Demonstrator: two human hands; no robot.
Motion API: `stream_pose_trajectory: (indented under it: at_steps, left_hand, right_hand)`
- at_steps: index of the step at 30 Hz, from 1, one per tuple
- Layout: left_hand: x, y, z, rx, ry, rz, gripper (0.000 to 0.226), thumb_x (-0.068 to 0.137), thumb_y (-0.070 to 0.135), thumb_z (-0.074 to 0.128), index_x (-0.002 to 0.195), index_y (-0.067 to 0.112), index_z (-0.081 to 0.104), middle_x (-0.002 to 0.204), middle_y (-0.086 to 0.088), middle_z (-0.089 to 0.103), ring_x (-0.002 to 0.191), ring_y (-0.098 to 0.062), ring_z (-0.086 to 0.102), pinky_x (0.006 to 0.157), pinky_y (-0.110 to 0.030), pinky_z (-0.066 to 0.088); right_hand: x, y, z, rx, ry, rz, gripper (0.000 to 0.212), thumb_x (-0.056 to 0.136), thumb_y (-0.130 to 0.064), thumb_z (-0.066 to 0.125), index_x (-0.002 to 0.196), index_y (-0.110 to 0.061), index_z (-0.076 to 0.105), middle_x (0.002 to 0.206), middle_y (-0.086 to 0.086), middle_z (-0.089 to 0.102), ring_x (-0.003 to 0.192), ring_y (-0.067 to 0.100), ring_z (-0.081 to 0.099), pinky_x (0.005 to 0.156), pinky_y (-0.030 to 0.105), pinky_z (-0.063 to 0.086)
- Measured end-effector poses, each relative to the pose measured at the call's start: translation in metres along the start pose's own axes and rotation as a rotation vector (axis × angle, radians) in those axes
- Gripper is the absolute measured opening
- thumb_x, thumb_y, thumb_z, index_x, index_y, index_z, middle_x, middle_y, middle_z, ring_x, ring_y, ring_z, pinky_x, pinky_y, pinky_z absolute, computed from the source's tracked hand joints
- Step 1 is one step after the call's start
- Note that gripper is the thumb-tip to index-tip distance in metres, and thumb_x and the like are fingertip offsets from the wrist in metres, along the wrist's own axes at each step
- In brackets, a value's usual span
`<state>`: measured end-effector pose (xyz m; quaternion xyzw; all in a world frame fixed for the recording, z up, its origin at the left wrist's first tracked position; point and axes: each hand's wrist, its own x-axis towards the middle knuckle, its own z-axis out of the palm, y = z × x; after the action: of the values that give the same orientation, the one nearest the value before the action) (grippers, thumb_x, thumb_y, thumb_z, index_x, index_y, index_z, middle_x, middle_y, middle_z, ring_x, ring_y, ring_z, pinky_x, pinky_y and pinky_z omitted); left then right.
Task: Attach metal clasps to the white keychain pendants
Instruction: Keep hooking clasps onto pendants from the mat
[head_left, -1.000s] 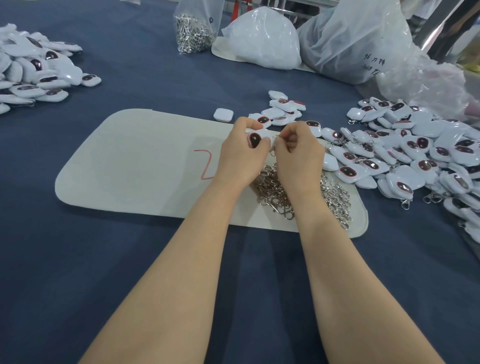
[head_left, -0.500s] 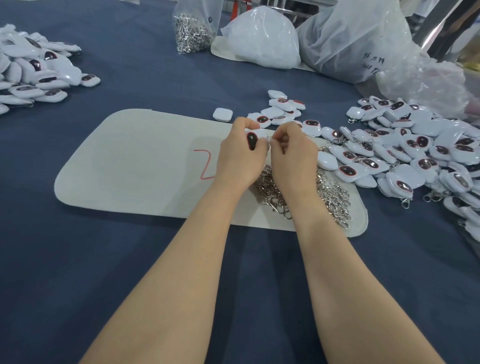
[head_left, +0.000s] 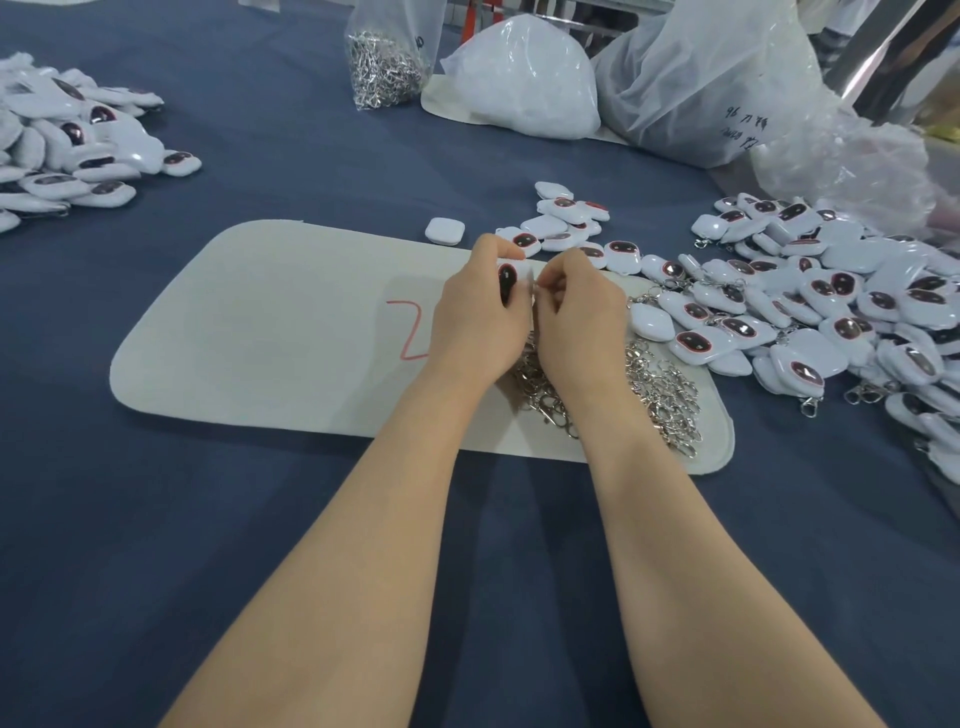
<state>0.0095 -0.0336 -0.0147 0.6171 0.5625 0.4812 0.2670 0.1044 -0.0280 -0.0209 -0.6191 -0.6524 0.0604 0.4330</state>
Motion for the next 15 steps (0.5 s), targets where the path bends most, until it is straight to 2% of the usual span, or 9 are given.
stream_pose_trajectory:
  at_steps: [2,4,6,8,10,15]
  left_hand:
    - [0.003,0.003,-0.001,-0.163,0.028,-0.097,0.016,0.091,0.016,0.055,0.105,0.022,0.051,0.081,0.016,0.054,0.07,0.0,0.052,0.059,-0.007,0.037]
    - [0.007,0.003,-0.002,-0.373,0.047,-0.241,0.013,0.089,0.013,0.055,0.101,0.02,0.053,0.08,0.008,0.053,0.061,-0.004,0.05,0.058,-0.013,0.041]
    - [0.008,0.004,-0.004,-0.57,0.033,-0.408,0.008,0.09,0.012,0.054,0.096,0.018,0.055,0.075,0.0,0.052,0.049,-0.007,0.046,0.048,-0.019,0.039]
    - [0.009,0.005,-0.007,-0.73,-0.003,-0.529,0.006,0.091,0.01,0.052,0.087,0.015,0.054,0.067,-0.001,0.048,0.041,-0.005,0.043,0.043,-0.017,0.036]
    - [0.011,0.005,-0.009,-0.857,-0.033,-0.615,0.014,0.091,0.008,0.05,0.079,0.015,0.05,0.067,0.0,0.045,0.035,-0.005,0.04,0.04,-0.015,0.033]
    - [0.01,0.008,-0.012,-0.954,-0.086,-0.727,0.015,0.092,0.013,0.053,0.077,0.015,0.05,0.067,0.0,0.046,0.035,-0.005,0.041,0.039,-0.012,0.035]
  right_hand:
    - [0.0,-0.002,0.0,0.098,0.028,0.021,0.01,0.087,-0.003,0.052,0.092,-0.01,0.057,0.078,-0.004,0.056,0.073,0.016,0.051,0.069,0.025,0.041]
    - [0.0,-0.004,0.0,0.227,0.026,0.043,0.015,0.088,-0.002,0.053,0.099,-0.011,0.057,0.081,-0.009,0.055,0.071,0.004,0.051,0.068,0.012,0.042]
    - [0.001,-0.005,0.0,0.31,-0.003,0.064,0.016,0.089,-0.002,0.053,0.099,-0.014,0.058,0.082,-0.016,0.055,0.073,-0.007,0.052,0.07,0.004,0.041]
    - [0.002,-0.005,0.0,0.35,-0.015,0.083,0.015,0.09,-0.004,0.054,0.094,-0.018,0.058,0.082,-0.02,0.056,0.076,-0.012,0.053,0.072,0.004,0.041]
    - [0.003,-0.006,0.0,0.396,0.013,0.103,0.016,0.09,-0.005,0.055,0.09,-0.02,0.057,0.081,-0.02,0.057,0.076,-0.009,0.054,0.073,0.006,0.042]
    - [0.003,-0.005,0.002,0.424,0.047,0.136,0.015,0.091,-0.007,0.054,0.089,-0.023,0.055,0.08,-0.018,0.057,0.074,-0.002,0.055,0.072,0.008,0.043]
